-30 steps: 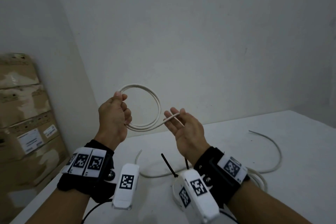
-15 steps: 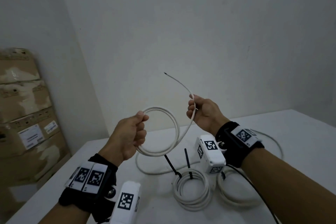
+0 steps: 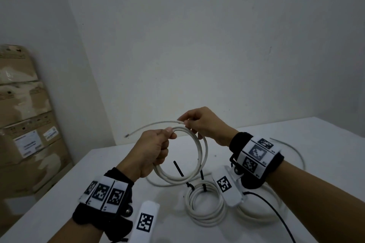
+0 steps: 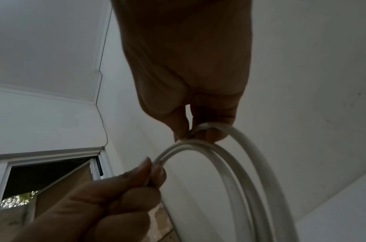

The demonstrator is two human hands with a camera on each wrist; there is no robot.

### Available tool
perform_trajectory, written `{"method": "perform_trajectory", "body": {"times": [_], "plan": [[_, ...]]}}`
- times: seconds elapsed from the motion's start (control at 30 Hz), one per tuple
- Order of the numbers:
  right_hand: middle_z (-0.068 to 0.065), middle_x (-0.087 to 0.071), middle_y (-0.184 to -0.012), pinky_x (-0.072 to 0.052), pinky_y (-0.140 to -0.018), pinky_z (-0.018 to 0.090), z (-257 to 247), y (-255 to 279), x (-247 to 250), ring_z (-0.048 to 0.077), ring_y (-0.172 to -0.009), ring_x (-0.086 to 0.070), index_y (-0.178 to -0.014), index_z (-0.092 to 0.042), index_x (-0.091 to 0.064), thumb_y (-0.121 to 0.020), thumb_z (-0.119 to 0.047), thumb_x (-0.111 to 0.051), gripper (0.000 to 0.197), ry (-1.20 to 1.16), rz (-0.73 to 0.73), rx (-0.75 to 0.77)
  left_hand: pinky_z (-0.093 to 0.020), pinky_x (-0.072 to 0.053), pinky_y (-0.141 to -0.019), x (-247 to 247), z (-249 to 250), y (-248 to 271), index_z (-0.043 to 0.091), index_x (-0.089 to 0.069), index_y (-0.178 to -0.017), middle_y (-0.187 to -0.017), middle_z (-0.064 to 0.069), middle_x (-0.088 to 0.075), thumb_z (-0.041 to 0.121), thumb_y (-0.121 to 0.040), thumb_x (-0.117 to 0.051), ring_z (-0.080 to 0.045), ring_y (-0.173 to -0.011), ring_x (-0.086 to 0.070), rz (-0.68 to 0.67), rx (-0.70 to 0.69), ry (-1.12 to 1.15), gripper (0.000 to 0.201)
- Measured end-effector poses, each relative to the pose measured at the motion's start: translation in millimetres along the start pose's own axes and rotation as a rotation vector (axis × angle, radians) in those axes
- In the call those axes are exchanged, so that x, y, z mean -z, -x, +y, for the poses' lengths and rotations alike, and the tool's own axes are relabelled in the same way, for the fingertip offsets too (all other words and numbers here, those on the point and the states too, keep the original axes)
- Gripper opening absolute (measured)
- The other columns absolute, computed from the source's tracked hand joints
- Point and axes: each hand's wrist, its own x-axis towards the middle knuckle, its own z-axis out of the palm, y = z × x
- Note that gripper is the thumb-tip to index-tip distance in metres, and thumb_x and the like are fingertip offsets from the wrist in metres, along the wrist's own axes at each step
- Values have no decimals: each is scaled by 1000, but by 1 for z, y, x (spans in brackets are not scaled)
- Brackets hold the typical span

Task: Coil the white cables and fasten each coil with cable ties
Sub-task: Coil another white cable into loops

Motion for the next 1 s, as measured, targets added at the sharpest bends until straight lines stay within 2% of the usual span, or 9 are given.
{"method": "perform_trajectory", "body": {"times": [0.13, 0.3, 0.4, 0.5, 0.6, 0.7, 0.83, 0.93, 1.0], "plan": [[7, -56, -69, -37, -58, 26, 4, 2, -3, 18, -64, -45, -96, -11, -71, -91, -6, -51, 21, 71, -82, 28, -14, -19, -35, 2, -1, 1, 4, -59, -90, -46, 7, -25, 27, -100, -46, -6, -36, -19, -12, 20, -4, 28], [1, -49, -61, -35, -50, 22, 8, 9, -11, 10, -53, -41, -94, -7, -69, -93, -2, -43, 27, -108, -54, -24, -14, -19, -37, 2, -1, 0, 3, -61, -89, -45, 8, -25, 28, -99, -48, -6, -36, -20, 12, 22, -1, 29], [1, -53, -64, -39, -54, 21, 9, 14, -17, 8, -56, -47, -97, -1, -67, -95, -2, -40, 26, -273, -26, -1, -14, -18, -36, 1, 0, -1, 4, -61, -89, -45, 9, -25, 29, -99, -49, -6, -36, -20, 6, 18, 8, 29], [8, -56, -75, -47, -55, 27, 6, 17, -21, 13, -62, -51, -96, 1, -66, -99, -8, -38, 30, -429, -1, -23, -15, -18, -36, 0, 3, -1, 3, -61, -88, -45, 8, -25, 29, -98, -51, -6, -36, -19, -5, 11, -5, 29], [11, -58, -82, -58, -62, 39, 2, 17, -22, 15, -68, -55, -100, 7, -63, -99, -11, -42, 28, -505, -38, -34, -15, -17, -37, -1, 6, -1, 2, -61, -92, -45, 8, -25, 28, -98, -51, -6, -37, -19, -18, 12, -38, 29], [15, -60, -86, -59, -62, 46, 0, 17, -21, 17, -69, -59, -103, 10, -60, -97, -10, -48, 24, -477, -39, -52, -16, -18, -36, -1, 6, 0, 1, -62, -94, -44, 8, -27, 27, -98, -51, -6, -36, -20, -27, 31, -78, 28], [17, -59, -88, -57, -48, 38, -1, 18, -20, 20, -66, -60, -99, 8, -61, -94, -14, -55, 24, -379, -19, -53, -15, -18, -36, -5, 4, 1, 0, -61, -96, -45, 8, -26, 34, -97, -52, -6, -37, -20, -39, 42, -73, 35], [16, -59, -86, -49, -39, 28, 1, 19, -20, 20, -56, -62, -98, 5, -62, -95, -16, -53, 23, -279, 6, -26, -16, -17, -35, -5, 3, -2, 7, -58, -91, -50, 5, -29, 43, -99, -41, -6, -38, -21, -50, 98, 50, 41], [11, -58, -80, -46, -37, 25, 4, 20, -21, 19, -51, -61, -98, 3, -63, -96, -15, -51, 21, -253, 18, -38, -14, -16, -33, -2, 3, -5, 11, -49, -79, -49, 2, -33, 33, -101, -34, -7, -34, -22, -39, 163, 161, 34]]}}
